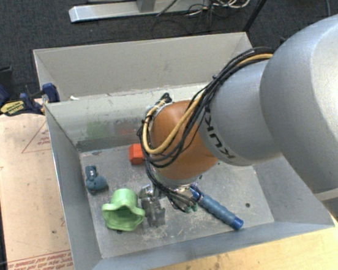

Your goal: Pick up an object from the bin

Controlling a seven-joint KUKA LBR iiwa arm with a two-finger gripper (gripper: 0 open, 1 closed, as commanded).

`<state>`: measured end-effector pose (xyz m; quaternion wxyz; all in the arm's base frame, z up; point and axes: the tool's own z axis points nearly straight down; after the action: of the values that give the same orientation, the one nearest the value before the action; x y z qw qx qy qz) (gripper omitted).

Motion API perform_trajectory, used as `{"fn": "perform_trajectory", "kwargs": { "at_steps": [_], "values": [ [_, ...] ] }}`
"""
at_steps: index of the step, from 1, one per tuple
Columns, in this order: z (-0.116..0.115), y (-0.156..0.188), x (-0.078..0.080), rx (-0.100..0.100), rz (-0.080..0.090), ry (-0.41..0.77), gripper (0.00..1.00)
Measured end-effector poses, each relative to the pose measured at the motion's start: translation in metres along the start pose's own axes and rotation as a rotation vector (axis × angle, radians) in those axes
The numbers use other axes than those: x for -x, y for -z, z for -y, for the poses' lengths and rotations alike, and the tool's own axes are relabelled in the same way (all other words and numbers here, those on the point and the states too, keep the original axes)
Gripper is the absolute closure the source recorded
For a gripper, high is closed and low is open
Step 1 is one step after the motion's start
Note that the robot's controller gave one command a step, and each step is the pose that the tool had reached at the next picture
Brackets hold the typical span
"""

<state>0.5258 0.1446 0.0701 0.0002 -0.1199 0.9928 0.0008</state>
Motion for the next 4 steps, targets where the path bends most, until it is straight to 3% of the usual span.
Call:
{"fn": "perform_trajectory", "kwargs": {
  "at_steps": [1,2,3,4],
  "values": [
    [0.0,0.0,0.0,0.0,0.0,0.0,0.0],
    [-0.013,0.031,0.04,-0.001,0.006,0.355,0.0],
    [-0.056,-0.002,0.029,0.003,-0.002,0.388,0.0],
    [-0.053,0.0,0.03,0.001,0.0,0.38,1.0]
  ]
}}
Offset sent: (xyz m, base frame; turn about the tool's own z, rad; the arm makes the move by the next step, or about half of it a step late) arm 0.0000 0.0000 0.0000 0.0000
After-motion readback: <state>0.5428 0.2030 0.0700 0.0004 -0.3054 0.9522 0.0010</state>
